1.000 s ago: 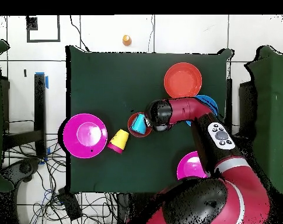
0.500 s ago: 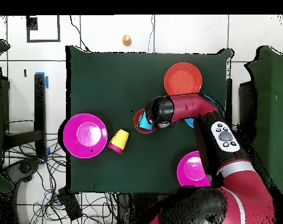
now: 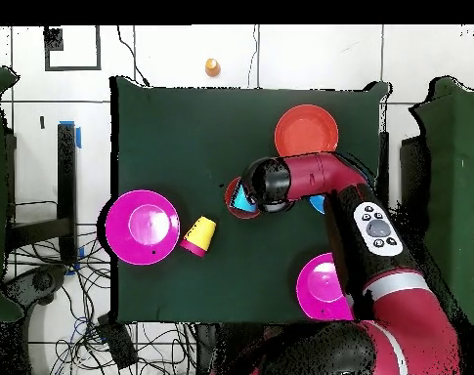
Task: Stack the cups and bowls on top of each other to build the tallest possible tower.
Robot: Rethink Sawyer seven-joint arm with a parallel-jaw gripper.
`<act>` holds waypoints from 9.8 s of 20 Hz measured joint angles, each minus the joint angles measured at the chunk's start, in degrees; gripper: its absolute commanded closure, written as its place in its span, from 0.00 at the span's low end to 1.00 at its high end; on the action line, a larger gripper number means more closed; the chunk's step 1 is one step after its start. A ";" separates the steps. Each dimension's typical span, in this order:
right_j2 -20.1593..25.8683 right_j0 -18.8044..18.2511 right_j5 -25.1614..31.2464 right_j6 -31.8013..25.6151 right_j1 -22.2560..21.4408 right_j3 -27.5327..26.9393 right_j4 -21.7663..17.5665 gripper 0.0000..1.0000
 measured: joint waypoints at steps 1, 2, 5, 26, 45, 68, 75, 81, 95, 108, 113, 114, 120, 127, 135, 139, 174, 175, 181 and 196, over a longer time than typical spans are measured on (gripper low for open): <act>0.00 0.00 -0.01 0.00 -0.27 0.00 0.14 1.00; -0.02 0.00 0.00 0.00 -0.58 0.02 0.31 1.00; -0.07 0.01 0.00 0.00 -1.82 0.07 0.92 1.00; -2.34 0.95 0.97 0.91 -11.43 -0.31 11.08 1.00; 5.69 -9.60 13.46 -10.22 -19.27 2.41 12.48 1.00; 11.06 -9.81 16.50 -18.00 -19.15 2.50 8.18 1.00; 12.78 -9.90 23.66 -22.83 -19.14 2.49 3.34 1.00; 13.13 -9.92 26.13 -25.80 -19.01 2.36 2.63 1.00; 6.36 -6.02 20.41 -10.00 -18.97 -1.41 10.51 1.00; -1.87 -3.19 12.94 15.69 -19.58 -0.73 12.51 1.00; -3.67 -3.72 12.30 16.07 -19.57 -0.73 12.51 1.00; -3.90 -3.87 12.13 16.07 -19.56 -0.73 12.52 1.00; -4.78 -6.61 7.54 16.07 -17.25 -0.73 12.53 1.00; -7.93 -6.94 3.24 16.39 -14.06 -0.74 13.61 1.00; -12.43 -5.17 0.21 20.89 -11.07 -0.29 16.96 1.00; -14.48 -4.24 -1.00 23.79 -9.67 -0.20 17.91 1.00; -16.48 -3.36 -7.29 24.19 -8.03 -1.26 17.61 0.00; -16.48 -3.36 -7.29 24.19 -8.03 -1.26 17.61 0.00; -16.48 -3.36 -7.29 24.19 -8.03 -1.26 17.61 0.00; -16.48 -3.36 -7.29 24.19 -8.05 -1.27 17.61 0.00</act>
